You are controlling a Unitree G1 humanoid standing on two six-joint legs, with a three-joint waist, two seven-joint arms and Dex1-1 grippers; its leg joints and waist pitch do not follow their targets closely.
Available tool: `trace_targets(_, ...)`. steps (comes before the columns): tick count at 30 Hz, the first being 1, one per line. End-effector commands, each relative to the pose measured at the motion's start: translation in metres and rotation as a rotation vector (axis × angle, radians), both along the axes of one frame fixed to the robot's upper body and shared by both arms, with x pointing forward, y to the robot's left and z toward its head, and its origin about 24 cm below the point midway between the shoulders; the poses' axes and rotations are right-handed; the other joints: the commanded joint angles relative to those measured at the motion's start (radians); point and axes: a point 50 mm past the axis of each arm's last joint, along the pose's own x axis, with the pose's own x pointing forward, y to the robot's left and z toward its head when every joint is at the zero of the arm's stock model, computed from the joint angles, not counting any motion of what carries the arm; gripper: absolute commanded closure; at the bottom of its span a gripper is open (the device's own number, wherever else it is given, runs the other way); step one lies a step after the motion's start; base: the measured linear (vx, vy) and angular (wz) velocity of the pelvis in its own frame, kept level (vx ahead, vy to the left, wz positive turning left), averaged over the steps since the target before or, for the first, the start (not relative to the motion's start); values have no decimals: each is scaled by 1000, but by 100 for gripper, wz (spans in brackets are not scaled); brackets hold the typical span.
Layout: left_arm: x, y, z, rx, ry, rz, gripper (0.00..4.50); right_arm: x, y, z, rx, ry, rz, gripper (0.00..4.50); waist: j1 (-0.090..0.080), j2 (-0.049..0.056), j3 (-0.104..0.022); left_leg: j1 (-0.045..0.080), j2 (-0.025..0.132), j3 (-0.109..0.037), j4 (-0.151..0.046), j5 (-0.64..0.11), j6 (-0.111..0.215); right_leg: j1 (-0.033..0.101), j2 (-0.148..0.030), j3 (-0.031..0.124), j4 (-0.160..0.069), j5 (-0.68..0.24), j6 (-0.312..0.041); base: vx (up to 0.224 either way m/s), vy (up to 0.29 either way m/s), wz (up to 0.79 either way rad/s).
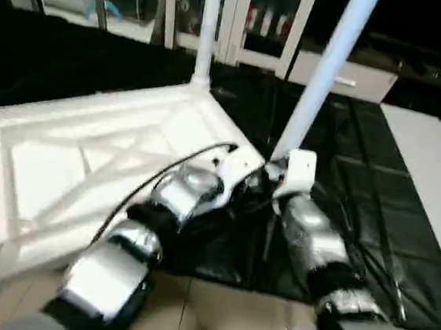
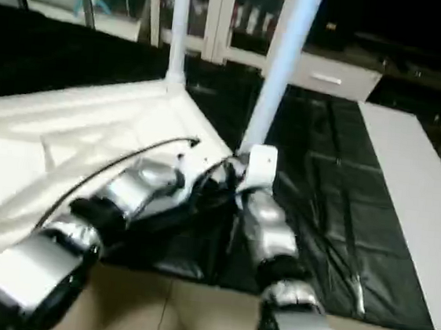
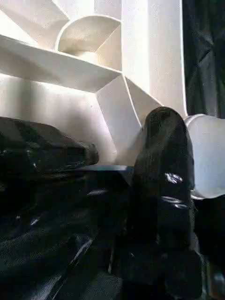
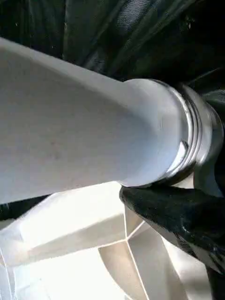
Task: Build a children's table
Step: Rotate leg to tighten
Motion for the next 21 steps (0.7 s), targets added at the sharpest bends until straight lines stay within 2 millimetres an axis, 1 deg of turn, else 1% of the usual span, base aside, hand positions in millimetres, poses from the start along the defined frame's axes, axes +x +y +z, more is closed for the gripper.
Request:
trace_targets(1,4,13,-5,53,-37,83,450,-2,15,-1,20,4,57,178,2,-5,-66,17,33,-22,-79,-357,3,25,-60,36,-90,-401,-136,0,0,0)
trace_targets(2,4,13,-5,54,-36,82,450,-2,16,-1,22,0,65,178,5,-1,-68,15,35,-23,-80,-341,6,29,-62,37,-86,-385,-140,0,0,0)
trace_targets(5,3,18,-8,77,-30,61,450,-1,17,1,53,-32,102,178,7,-1,-67,15,36,-22,-81,-338,7,28,-61,37,-85,-382,-142,0,0,0)
trace_targets(6,2,20,-8,80,-24,25,450,-1,17,6,87,-81,148,178,10,-1,-67,14,36,-22,-81,-338,9,29,-61,37,-86,-381,-142,0,0,0)
trace_targets(7,2,20,-8,80,-24,23,450,-1,17,7,90,-85,151,122,11,-1,-67,13,36,-22,-81,-335,10,31,-62,37,-85,-378,-143,0,0,0)
trace_targets(8,1,20,-9,79,-11,2,450,-1,15,10,88,-112,176,109,10,-1,-67,10,36,-23,-83,-323,10,33,-61,37,-83,-364,-146,0,0,0)
trace_targets(9,-1,21,-8,80,-3,-72,450,-1,11,15,80,-157,219,109,12,1,-66,11,36,-22,-82,-329,18,33,-62,37,-86,-363,-147,0,0,0)
trace_targets(10,-2,21,-8,84,-5,-117,450,-1,8,18,78,-176,240,102,11,-1,-66,7,36,-22,-83,-330,21,36,-62,38,-84,-365,-145,0,0,0)
trace_targets(11,-2,21,-8,84,-5,-117,450,-1,8,18,78,-176,240,88,11,-2,-66,4,36,-25,-85,-322,23,39,-64,37,-84,-369,-141,0,0,0)
trace_targets(12,-6,24,-7,92,20,-211,450,-3,-1,24,65,-213,305,65,15,-3,-68,10,37,-23,-83,-295,28,38,-63,38,-85,-349,-146,0,0,0)
trace_targets(13,-9,26,-6,95,25,-287,450,-7,-6,27,70,-223,364,61,17,1,-70,11,37,-21,-81,-281,37,39,-62,40,-81,-323,-154,0,0,0)
trace_targets(14,-10,27,-6,98,37,-315,450,-9,-9,29,70,-226,397,61,18,-1,-69,9,38,-20,-80,-270,45,41,-62,41,-78,-296,-162,0,0,0)
trace_targets(15,-15,31,-5,103,59,-418,450,-16,-16,32,51,-234,508,55,23,2,-70,10,43,-18,-80,-237,59,42,-60,41,-68,-224,-186,0,0,0)
trace_targets(16,-20,32,-3,92,76,-498,450,-21,-22,33,31,-239,563,55,24,5,-70,11,42,-18,-78,-230,60,42,-59,41,-65,-206,-195,0,0,0)
trace_targets(17,-22,33,-3,90,97,-530,450,-24,-25,34,23,-239,595,55,27,3,-70,11,43,-18,-79,-222,64,46,-59,40,-64,-190,-200,0,0,0)
trace_targets(18,-27,37,-2,95,131,-600,450,-31,-33,36,9,-232,667,55,33,10,-73,17,46,-14,-75,-195,67,42,-59,42,-54,-125,-232,0,0,0)
trace_targets(19,-27,37,-2,95,131,-600,450,-31,-33,36,9,-232,667,55,37,9,-73,19,47,-13,-75,-191,68,42,-56,41,-53,-108,-238,0,0,0)
trace_targets(20,-31,42,0,118,158,-672,450,-41,-43,36,-14,-214,757,55,43,15,-70,22,46,-11,-75,-195,67,40,-55,43,-49,-88,-253,0,0,0)
trace_targets(21,-32,43,0,124,164,-687,450,-43,-45,37,-19,-208,778,55,51,17,-70,23,49,-11,-76,-207,60,41,-56,42,-49,-88,-254,0,0,0)
